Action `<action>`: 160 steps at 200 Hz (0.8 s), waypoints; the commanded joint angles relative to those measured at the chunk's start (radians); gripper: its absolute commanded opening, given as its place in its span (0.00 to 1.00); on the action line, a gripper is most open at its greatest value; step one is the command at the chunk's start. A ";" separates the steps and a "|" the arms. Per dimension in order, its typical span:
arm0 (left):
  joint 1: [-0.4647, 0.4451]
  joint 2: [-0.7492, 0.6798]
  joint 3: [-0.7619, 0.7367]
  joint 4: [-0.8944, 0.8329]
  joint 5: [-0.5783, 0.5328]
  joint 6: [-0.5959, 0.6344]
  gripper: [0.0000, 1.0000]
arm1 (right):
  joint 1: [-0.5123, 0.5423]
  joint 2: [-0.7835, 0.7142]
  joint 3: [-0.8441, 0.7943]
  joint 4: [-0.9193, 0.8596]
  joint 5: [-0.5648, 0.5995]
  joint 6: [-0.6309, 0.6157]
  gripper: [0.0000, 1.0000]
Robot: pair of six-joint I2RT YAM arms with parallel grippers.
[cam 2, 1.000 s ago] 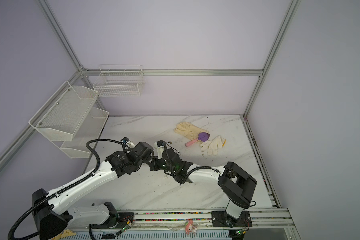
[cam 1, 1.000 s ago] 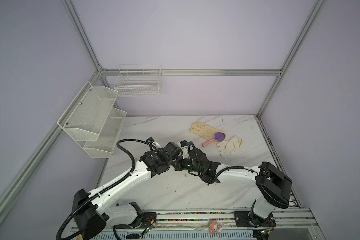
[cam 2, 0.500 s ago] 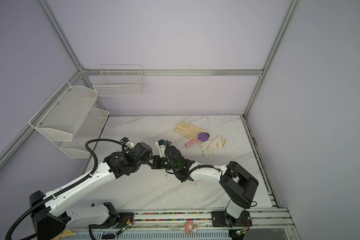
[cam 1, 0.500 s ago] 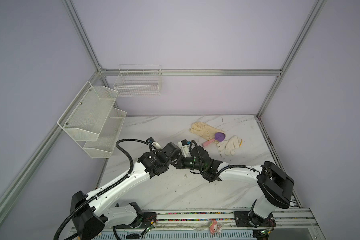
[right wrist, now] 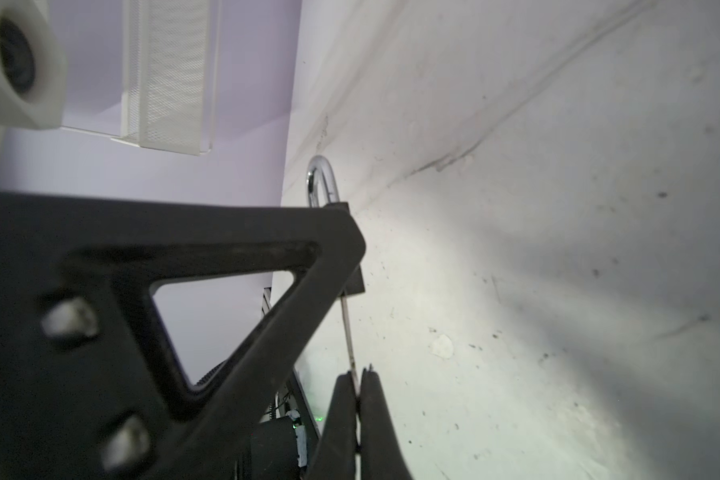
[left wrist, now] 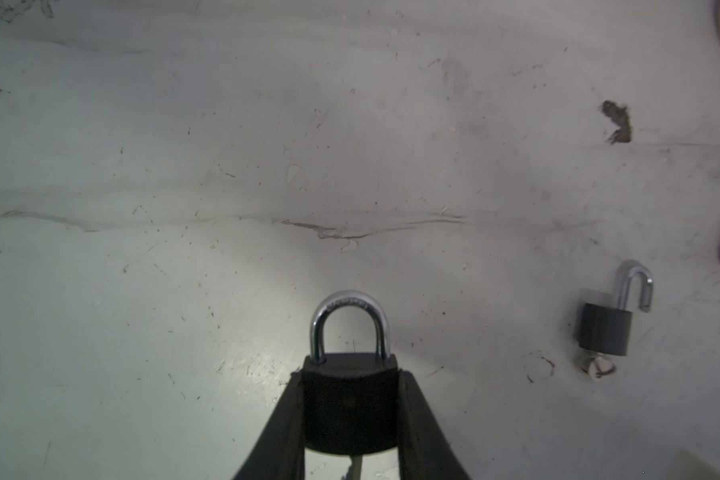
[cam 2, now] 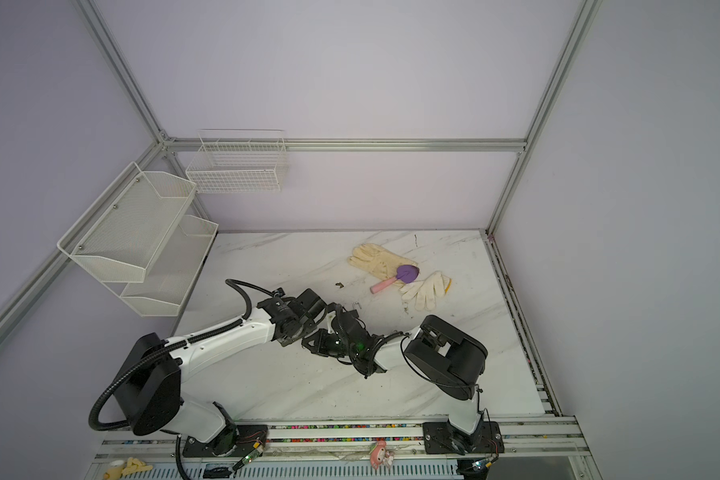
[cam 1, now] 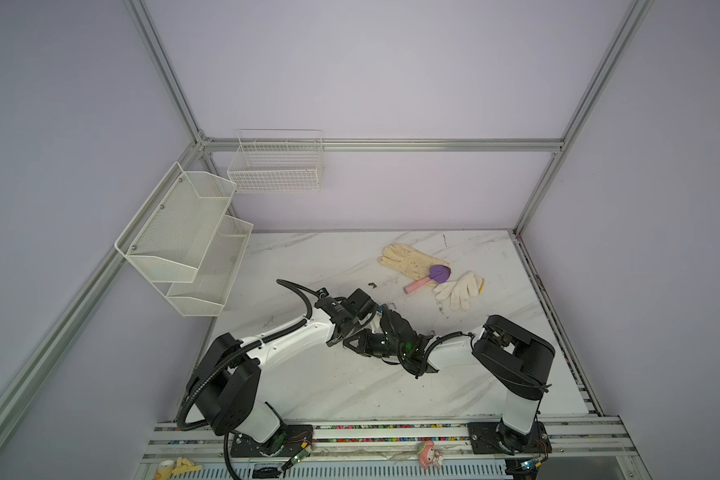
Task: Unlock with the key
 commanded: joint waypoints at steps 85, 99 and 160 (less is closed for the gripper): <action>0.002 0.106 -0.077 0.072 0.233 0.071 0.00 | -0.016 0.097 -0.008 0.069 0.072 0.173 0.00; 0.003 0.114 -0.087 0.090 0.244 0.070 0.02 | -0.016 0.099 -0.001 0.038 0.081 0.165 0.00; 0.004 0.123 -0.120 0.113 0.252 0.070 0.28 | -0.016 0.113 0.001 -0.005 0.090 0.176 0.00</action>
